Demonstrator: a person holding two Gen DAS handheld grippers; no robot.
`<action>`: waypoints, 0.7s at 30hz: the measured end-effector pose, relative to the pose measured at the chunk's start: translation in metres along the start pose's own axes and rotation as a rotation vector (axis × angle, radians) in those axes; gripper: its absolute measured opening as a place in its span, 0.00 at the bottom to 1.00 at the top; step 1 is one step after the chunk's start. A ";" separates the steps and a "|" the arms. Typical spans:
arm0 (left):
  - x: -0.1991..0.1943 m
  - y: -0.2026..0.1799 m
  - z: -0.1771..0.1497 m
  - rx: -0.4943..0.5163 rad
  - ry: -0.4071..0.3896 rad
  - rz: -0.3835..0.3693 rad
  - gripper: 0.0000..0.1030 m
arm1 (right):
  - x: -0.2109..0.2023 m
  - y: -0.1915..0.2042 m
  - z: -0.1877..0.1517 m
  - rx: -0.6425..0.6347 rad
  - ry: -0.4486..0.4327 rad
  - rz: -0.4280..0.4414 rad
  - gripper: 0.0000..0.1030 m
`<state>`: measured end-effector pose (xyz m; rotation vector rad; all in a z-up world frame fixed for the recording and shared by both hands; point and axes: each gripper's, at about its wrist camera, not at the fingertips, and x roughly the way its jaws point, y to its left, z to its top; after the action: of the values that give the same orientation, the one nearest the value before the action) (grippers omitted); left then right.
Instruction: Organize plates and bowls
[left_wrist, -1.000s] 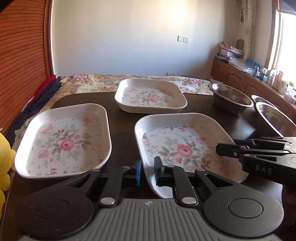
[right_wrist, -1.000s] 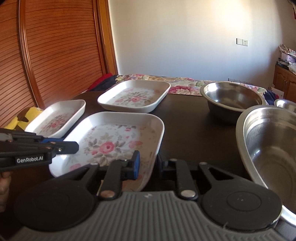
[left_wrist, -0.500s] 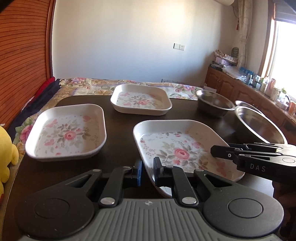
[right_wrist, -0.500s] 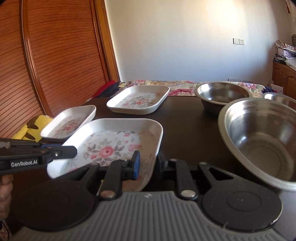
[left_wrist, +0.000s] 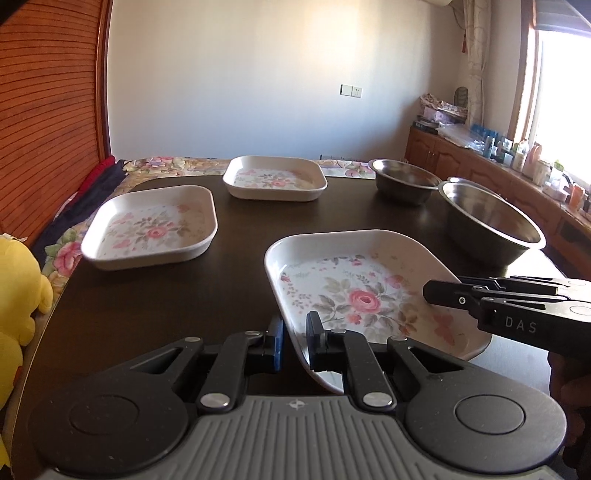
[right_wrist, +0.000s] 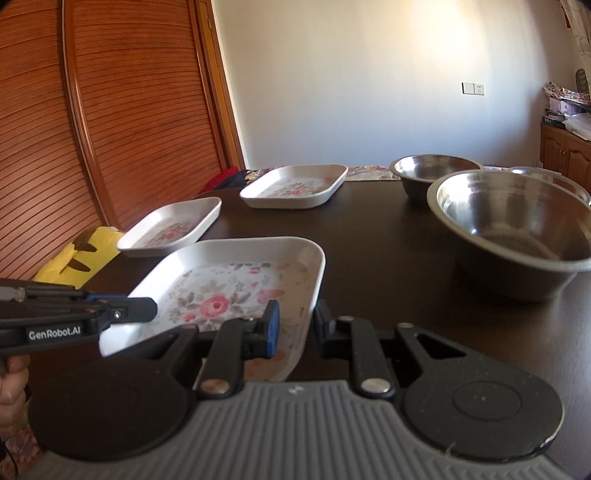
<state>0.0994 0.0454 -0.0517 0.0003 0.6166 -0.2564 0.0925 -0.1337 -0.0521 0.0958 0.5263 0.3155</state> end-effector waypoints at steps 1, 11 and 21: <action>-0.001 0.000 -0.002 0.002 -0.003 0.001 0.14 | -0.001 0.000 -0.001 0.001 0.000 0.001 0.21; -0.004 -0.002 -0.014 0.017 -0.005 0.006 0.14 | -0.008 0.006 -0.013 0.015 -0.002 -0.009 0.21; -0.005 -0.001 -0.019 0.015 0.004 0.018 0.14 | -0.006 0.011 -0.015 0.004 0.009 -0.012 0.21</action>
<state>0.0845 0.0471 -0.0647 0.0203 0.6183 -0.2438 0.0768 -0.1254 -0.0607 0.0954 0.5359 0.3031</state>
